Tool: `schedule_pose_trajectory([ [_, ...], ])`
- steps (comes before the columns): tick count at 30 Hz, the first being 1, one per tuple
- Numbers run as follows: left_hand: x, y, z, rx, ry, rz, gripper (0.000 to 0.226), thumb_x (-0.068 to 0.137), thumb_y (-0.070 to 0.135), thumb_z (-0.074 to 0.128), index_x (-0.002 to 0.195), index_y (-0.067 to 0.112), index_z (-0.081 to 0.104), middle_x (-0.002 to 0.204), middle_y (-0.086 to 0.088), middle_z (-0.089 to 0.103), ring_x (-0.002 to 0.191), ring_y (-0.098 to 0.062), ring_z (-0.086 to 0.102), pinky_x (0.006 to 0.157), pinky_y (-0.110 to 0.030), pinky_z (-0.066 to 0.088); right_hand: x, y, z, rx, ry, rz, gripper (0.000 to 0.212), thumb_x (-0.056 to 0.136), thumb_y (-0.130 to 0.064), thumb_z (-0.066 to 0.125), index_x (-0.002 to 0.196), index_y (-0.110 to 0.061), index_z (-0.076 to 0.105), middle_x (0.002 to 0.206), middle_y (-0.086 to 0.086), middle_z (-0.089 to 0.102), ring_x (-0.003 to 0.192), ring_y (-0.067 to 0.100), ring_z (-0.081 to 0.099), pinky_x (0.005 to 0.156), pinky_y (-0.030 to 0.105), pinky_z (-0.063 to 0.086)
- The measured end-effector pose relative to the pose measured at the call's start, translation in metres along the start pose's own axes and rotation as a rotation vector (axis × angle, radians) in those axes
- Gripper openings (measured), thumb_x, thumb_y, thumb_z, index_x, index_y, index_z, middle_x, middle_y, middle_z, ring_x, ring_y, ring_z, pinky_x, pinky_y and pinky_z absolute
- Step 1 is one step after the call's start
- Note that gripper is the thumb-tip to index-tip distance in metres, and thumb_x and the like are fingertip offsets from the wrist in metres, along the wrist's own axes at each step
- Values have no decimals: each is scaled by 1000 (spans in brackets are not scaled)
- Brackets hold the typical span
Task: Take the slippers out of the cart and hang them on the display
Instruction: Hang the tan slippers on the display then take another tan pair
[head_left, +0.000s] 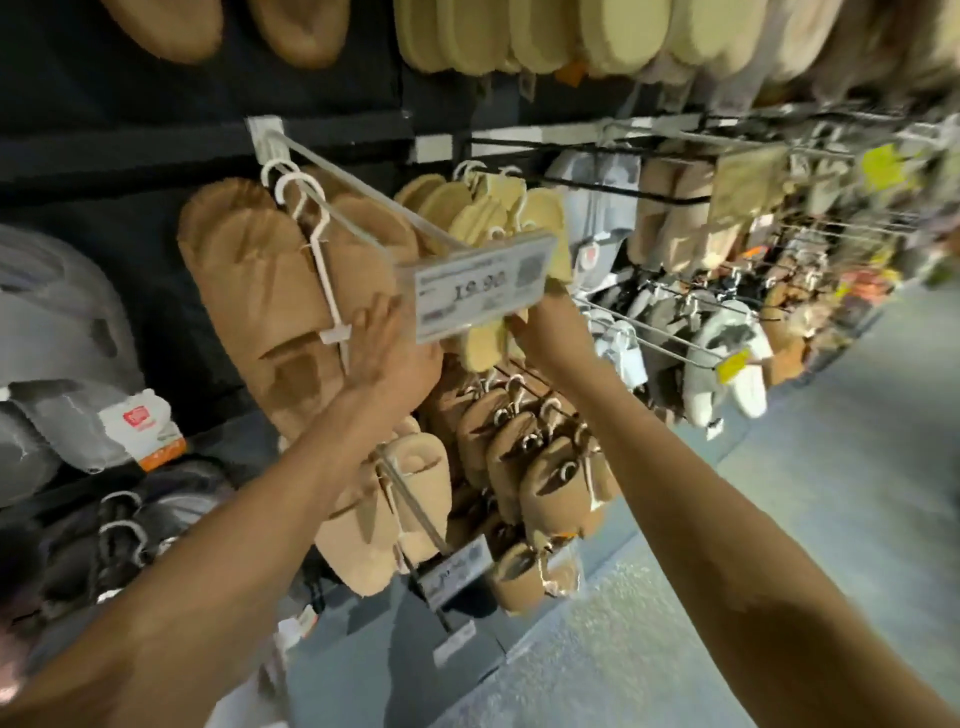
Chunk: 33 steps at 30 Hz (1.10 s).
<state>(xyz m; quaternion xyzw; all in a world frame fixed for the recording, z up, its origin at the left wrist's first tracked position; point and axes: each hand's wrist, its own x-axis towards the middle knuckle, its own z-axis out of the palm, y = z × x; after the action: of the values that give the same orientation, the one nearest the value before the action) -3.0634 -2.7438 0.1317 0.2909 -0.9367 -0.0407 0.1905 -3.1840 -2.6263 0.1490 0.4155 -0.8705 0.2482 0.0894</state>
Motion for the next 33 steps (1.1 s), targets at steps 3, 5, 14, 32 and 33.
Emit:
schedule_pose_trajectory([
  [3,-4,39,11,-47,-90,81,14,87,17,55,95,11,65,100,-9,64,100,-30,59,76,-33,45,-36,45,-29,-45,30,77,27,86,-18,60,109,-5,66,115,18,61,106,34,58,85,37,46],
  [5,-21,82,7,-118,-231,97,14,89,21,54,88,13,66,95,-8,65,96,-30,61,76,-32,47,-85,84,-52,-57,30,179,20,83,-18,59,95,-6,69,103,18,66,96,35,61,76,36,47],
  [14,-113,303,25,-207,-460,537,13,85,21,55,84,14,66,102,-12,67,101,-32,60,78,-32,47,-311,207,-167,-151,185,785,22,89,-19,55,90,0,66,96,15,68,91,36,61,75,41,51],
  [32,-367,617,50,-206,-651,1452,19,87,23,52,89,10,67,96,-14,66,93,-32,62,69,-31,44,-650,256,-281,-367,573,1536,15,87,-18,57,88,-6,67,91,13,69,87,30,63,68,36,48],
  [33,-374,631,55,-203,-677,1488,19,87,23,53,90,11,67,96,-12,66,92,-31,62,69,-31,44,-657,263,-282,-375,587,1575,15,88,-19,57,89,-8,67,91,11,69,86,28,63,65,31,44],
])
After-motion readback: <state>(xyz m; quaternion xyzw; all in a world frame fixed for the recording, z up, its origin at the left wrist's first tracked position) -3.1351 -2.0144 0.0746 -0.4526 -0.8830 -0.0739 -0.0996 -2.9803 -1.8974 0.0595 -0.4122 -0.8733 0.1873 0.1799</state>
